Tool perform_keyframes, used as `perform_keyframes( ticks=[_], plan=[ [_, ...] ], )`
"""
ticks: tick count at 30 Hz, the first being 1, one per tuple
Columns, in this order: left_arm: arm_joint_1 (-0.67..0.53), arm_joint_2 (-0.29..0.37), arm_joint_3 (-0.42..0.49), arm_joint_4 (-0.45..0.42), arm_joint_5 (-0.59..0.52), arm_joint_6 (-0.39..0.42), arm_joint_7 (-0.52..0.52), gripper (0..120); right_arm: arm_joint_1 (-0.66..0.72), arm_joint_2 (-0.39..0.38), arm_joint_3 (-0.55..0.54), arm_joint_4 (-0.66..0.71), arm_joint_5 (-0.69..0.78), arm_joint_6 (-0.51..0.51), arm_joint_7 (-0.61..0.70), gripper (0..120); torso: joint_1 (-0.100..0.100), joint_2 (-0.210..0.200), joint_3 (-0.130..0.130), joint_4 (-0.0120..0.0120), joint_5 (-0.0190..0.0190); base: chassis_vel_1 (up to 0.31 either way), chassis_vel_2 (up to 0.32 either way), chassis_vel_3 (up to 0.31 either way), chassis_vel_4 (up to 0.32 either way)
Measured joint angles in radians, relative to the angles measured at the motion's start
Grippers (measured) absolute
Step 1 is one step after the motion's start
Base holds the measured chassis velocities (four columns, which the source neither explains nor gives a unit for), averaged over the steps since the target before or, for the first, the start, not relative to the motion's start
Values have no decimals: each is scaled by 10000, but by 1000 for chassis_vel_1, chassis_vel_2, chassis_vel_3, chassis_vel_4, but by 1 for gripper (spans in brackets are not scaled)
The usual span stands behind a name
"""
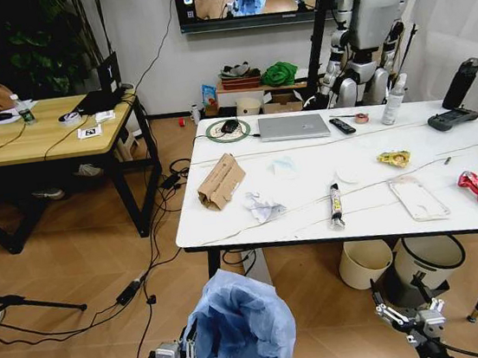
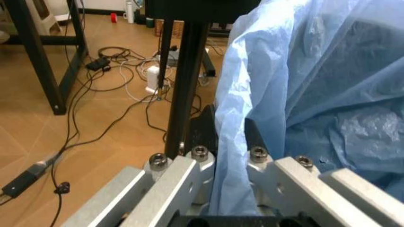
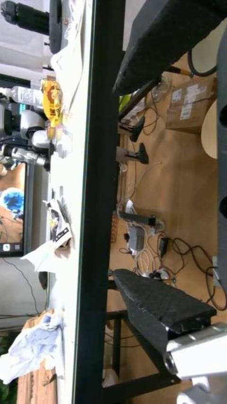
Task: Pick up the trash bin and place the trash from the table into it.
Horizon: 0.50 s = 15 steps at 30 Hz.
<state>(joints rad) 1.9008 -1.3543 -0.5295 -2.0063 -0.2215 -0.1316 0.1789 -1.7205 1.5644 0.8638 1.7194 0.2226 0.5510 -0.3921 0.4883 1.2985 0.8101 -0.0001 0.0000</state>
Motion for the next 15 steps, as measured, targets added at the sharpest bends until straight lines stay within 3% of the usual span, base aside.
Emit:
perform_keyframes(
  ticks=[15],
  plan=[
    [42,-40,-144,-46,118,83,-122,0,-94,-10,0,83,-3,26,0,100,-22,-49,-28,0,0,0,0,0,0]
  ],
)
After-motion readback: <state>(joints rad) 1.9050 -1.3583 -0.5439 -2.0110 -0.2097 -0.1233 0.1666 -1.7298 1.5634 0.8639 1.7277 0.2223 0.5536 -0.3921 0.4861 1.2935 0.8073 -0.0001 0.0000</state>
